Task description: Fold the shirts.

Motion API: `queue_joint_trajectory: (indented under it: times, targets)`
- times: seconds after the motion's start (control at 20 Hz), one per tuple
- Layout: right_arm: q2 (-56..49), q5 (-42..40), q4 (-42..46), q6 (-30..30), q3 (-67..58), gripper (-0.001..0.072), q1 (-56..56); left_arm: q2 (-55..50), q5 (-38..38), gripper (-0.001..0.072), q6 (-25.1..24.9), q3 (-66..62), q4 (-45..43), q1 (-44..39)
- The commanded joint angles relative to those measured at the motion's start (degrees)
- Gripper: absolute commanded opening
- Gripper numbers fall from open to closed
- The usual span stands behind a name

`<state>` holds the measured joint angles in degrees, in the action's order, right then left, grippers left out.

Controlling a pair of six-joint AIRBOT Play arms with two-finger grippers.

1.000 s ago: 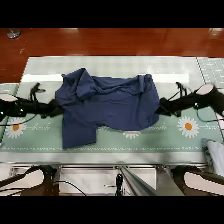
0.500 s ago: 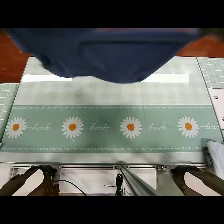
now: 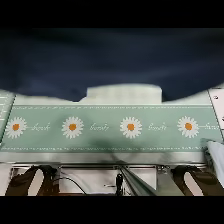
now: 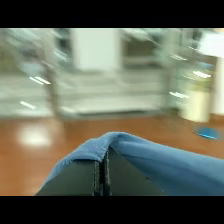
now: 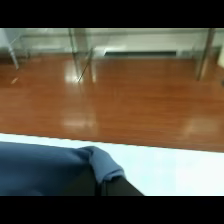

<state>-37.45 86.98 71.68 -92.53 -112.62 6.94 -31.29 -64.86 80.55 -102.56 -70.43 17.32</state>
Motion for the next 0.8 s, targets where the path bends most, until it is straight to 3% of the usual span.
queue_joint_trajectory:
  times: [0.0, 0.15, 0.35, 0.55, 0.75]
  targets:
    - [5.62, 7.82, 1.97, -2.75, -0.39, 0.0017, 0.04, 8.35, -6.27, 0.0022, 3.34, 0.22, -12.28, -0.83]
    - [5.49, 13.22, 1.90, -3.04, 1.49, 0.0017, 0.04, 9.90, -6.21, 0.0022, 4.90, 6.16, -12.11, -1.22]
    - [5.46, 13.16, 0.31, -1.79, 12.15, 0.0017, 0.04, 7.72, -7.82, 0.0021, 5.25, 20.33, -10.86, -1.22]
    - [3.89, 3.98, 0.26, 1.53, 29.14, 0.0017, 0.04, -0.13, -5.35, 0.0022, 0.81, 32.20, 0.28, -1.29]
    - [-7.48, -7.28, 0.35, 4.57, 37.90, 0.0017, 0.04, -15.28, 4.26, 0.0022, -1.46, 34.60, 7.23, -2.40]
